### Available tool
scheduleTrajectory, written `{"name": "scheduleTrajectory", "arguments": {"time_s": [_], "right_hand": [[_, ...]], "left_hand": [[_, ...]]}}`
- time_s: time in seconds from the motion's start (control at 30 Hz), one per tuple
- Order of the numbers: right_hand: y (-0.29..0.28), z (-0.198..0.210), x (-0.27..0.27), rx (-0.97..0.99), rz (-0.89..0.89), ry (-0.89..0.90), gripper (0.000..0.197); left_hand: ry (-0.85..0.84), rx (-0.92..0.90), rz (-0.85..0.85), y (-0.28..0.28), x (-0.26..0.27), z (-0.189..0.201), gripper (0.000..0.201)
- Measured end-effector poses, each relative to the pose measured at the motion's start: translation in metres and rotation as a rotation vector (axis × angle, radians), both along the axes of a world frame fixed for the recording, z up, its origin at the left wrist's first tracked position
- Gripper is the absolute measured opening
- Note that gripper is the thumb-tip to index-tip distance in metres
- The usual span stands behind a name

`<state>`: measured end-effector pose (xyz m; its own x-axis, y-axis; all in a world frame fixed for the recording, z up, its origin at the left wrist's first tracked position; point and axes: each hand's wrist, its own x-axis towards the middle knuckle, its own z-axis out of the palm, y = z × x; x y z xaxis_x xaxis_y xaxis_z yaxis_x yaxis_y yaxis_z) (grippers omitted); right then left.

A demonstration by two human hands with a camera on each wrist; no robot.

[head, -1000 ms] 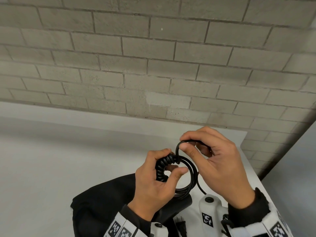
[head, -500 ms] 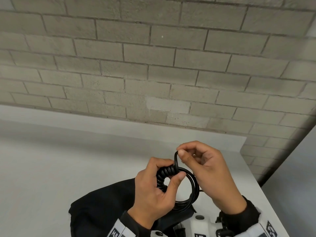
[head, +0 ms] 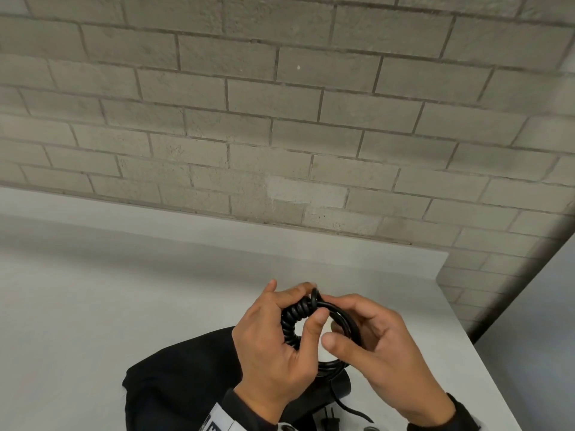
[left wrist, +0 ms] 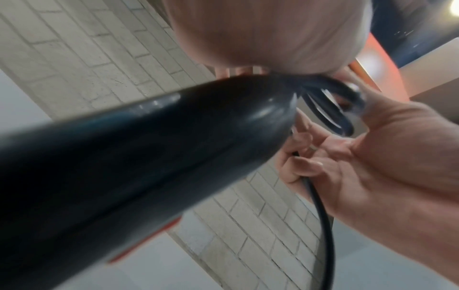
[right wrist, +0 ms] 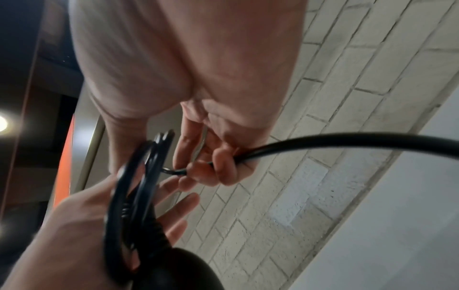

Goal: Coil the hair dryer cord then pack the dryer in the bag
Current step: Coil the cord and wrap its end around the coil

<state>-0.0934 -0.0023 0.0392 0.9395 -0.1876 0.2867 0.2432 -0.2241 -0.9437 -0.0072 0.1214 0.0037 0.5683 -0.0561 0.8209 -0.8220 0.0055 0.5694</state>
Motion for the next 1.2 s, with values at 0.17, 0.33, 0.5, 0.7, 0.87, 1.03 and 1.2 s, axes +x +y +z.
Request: {"name": "scheduleTrajectory", "arguments": {"time_s": [0.17, 0.33, 0.5, 0.7, 0.87, 1.03, 1.2], "right_hand": [[0.002, 0.0, -0.001, -0.064, -0.044, 0.006, 0.009], [-0.001, -0.002, 0.002, -0.085, -0.069, 0.004, 0.016], [-0.006, 0.0, 0.003, -0.163, -0.06, 0.013, 0.019], [-0.001, -0.001, 0.005, -0.266, -0.162, -0.035, 0.02], [0.017, -0.017, 0.003, -0.55, -0.637, -0.305, 0.025], [0.035, -0.031, 0.01, -0.785, -0.811, -0.359, 0.023], [0.044, -0.03, 0.011, -0.632, -0.777, -0.199, 0.05]], "left_hand": [[0.116, 0.009, -0.081, 0.001, -0.005, 0.005, 0.027], [0.257, 0.037, -0.248, 0.005, -0.007, 0.013, 0.024], [0.401, 0.069, -0.341, 0.011, -0.005, 0.019, 0.014], [0.526, -0.009, -0.386, 0.009, -0.01, 0.026, 0.019], [0.553, -0.087, -0.322, 0.002, -0.013, 0.022, 0.018], [0.471, -0.085, -0.273, -0.001, -0.014, 0.018, 0.023], [0.319, -0.026, -0.178, -0.003, -0.011, 0.011, 0.018]]}}
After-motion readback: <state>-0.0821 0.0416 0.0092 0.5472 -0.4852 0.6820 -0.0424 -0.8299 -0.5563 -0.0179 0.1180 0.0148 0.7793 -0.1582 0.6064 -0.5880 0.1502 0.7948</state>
